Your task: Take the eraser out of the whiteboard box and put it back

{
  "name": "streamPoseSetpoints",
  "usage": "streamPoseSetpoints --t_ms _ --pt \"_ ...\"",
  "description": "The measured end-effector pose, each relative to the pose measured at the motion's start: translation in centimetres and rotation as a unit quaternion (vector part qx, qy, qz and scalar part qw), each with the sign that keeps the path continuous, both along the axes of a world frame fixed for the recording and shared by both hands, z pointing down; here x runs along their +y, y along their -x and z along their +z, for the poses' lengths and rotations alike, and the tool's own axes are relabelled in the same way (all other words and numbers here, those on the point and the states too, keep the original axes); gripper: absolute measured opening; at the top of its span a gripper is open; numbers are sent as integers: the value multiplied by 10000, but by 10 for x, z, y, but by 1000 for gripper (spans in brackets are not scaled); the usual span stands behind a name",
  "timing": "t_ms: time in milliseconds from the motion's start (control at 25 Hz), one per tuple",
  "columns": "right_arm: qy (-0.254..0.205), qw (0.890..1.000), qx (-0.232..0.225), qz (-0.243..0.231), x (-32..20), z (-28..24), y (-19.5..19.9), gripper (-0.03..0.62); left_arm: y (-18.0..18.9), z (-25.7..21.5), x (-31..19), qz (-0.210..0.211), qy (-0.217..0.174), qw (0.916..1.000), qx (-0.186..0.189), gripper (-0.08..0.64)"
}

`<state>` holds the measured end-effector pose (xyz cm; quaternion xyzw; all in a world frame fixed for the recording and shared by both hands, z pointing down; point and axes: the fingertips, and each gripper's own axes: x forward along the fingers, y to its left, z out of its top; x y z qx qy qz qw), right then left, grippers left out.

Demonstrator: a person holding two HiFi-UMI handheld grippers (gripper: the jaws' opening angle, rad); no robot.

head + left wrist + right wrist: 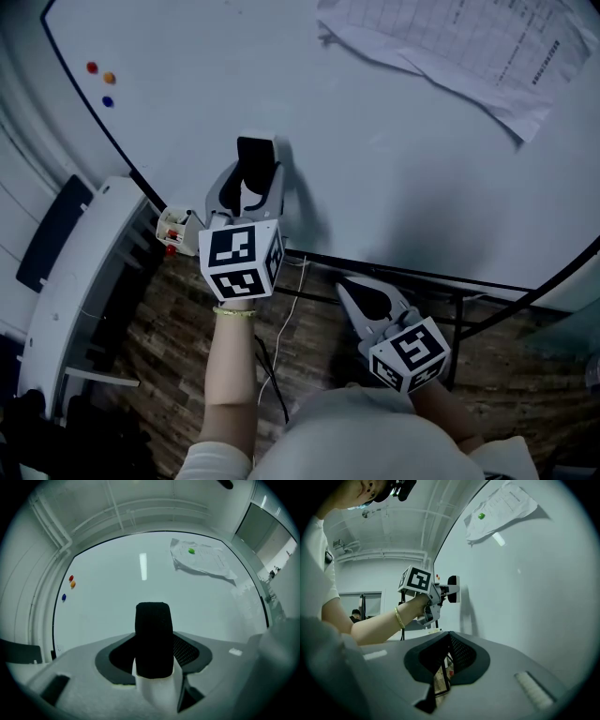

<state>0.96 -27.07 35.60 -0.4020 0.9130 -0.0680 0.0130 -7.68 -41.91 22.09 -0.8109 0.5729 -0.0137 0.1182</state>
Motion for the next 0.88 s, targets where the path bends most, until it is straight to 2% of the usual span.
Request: streamPoseSetpoints --t_ms 880 --pt "29 10000 71 12 40 -1 37 6 67 26 81 -172 208 9975 648 232"
